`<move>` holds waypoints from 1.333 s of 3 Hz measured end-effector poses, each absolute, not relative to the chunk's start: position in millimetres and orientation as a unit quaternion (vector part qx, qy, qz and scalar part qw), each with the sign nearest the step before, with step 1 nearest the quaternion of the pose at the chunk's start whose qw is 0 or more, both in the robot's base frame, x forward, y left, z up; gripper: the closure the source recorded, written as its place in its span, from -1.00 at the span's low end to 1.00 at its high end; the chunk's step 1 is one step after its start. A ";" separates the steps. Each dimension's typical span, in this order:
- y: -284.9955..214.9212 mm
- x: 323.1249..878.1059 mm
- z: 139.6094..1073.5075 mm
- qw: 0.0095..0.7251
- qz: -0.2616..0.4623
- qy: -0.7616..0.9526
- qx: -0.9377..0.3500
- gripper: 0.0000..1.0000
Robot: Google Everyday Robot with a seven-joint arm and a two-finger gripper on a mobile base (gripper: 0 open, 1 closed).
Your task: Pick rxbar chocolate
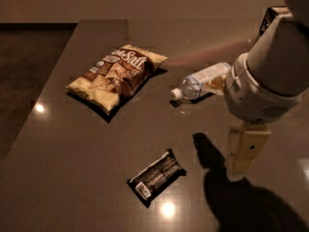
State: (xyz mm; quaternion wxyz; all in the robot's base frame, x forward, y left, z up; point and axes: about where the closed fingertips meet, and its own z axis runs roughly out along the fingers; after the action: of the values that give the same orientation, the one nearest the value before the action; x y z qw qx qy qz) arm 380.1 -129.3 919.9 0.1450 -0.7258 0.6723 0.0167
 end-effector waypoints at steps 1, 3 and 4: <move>-96.1 371.3 883.6 0.111 0.036 0.632 -0.766 -1.00; -58.6 353.0 831.7 0.058 0.055 0.581 -0.810 -1.00; -46.7 343.3 822.4 0.045 0.059 0.568 -0.820 -0.66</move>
Offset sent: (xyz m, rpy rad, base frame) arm -0.0321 0.0821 -0.1079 -0.1035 0.1907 0.3053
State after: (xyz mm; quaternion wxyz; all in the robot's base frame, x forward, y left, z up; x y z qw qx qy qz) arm 343.3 -46.7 822.4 0.0454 -0.8195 0.5682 0.0593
